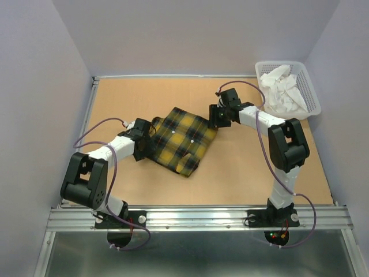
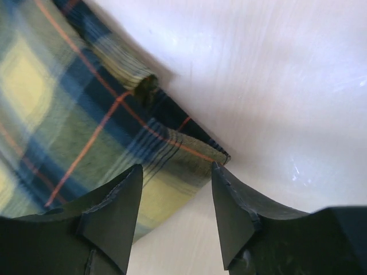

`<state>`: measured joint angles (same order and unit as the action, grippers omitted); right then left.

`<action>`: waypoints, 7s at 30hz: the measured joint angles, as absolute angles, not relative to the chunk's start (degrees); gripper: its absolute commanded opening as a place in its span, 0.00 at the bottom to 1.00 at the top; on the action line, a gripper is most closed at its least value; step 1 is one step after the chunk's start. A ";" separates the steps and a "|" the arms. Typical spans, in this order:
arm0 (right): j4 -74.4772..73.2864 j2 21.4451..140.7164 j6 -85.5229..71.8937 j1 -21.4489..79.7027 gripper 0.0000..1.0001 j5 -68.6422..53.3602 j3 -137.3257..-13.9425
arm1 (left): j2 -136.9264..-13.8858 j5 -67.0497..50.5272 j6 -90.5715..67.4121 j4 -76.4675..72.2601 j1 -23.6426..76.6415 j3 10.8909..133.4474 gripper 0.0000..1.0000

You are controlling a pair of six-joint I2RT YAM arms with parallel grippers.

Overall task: Fold and stack the long sleeve shirts
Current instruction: Fold the shirt

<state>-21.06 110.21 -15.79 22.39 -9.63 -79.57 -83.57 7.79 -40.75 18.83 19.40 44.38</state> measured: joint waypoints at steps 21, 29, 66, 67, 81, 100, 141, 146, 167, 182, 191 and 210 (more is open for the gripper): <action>-18.57 105.75 -27.31 34.35 0.35 -11.00 -67.90 | -110.61 15.03 -26.92 20.60 6.96 78.81 0.75; -18.46 90.83 -27.29 29.67 0.77 -2.70 -67.77 | -91.61 17.96 -15.18 18.44 15.25 73.54 0.86; -25.10 55.92 -31.14 18.72 1.00 9.08 -53.15 | -111.74 32.80 -0.40 9.02 61.06 71.24 0.73; -25.10 55.92 -31.40 18.72 1.00 9.08 -53.12 | -112.01 33.06 -0.32 8.64 61.06 71.22 0.65; -25.32 55.99 -35.05 18.72 1.00 8.93 -51.57 | -113.62 33.34 2.04 3.44 58.52 69.91 0.16; -24.53 76.53 -45.87 18.28 1.00 -0.25 -54.33 | -102.98 24.77 -2.09 -0.43 53.43 58.87 0.00; 13.58 121.78 -60.31 30.11 0.91 -29.28 -73.65 | -86.00 17.37 -12.99 -1.65 53.01 52.49 0.00; 13.37 123.00 -60.10 30.09 0.64 -29.85 -74.83 | -86.08 16.40 -13.19 -2.00 53.95 52.10 0.00; 7.05 116.92 -44.14 22.24 0.01 -33.50 -66.59 | -75.09 6.87 -16.32 0.60 40.82 53.84 0.86; -34.11 113.62 -10.39 11.97 0.01 -17.72 -93.08 | -74.91 6.59 -17.32 5.50 13.98 45.89 0.91; -50.83 113.71 5.61 12.10 0.01 10.83 -118.72 | -74.83 9.34 -18.68 5.74 14.17 45.25 0.90; -46.65 131.81 22.96 37.47 0.01 54.39 -112.53 | -74.41 9.98 -19.46 5.41 14.20 45.25 0.90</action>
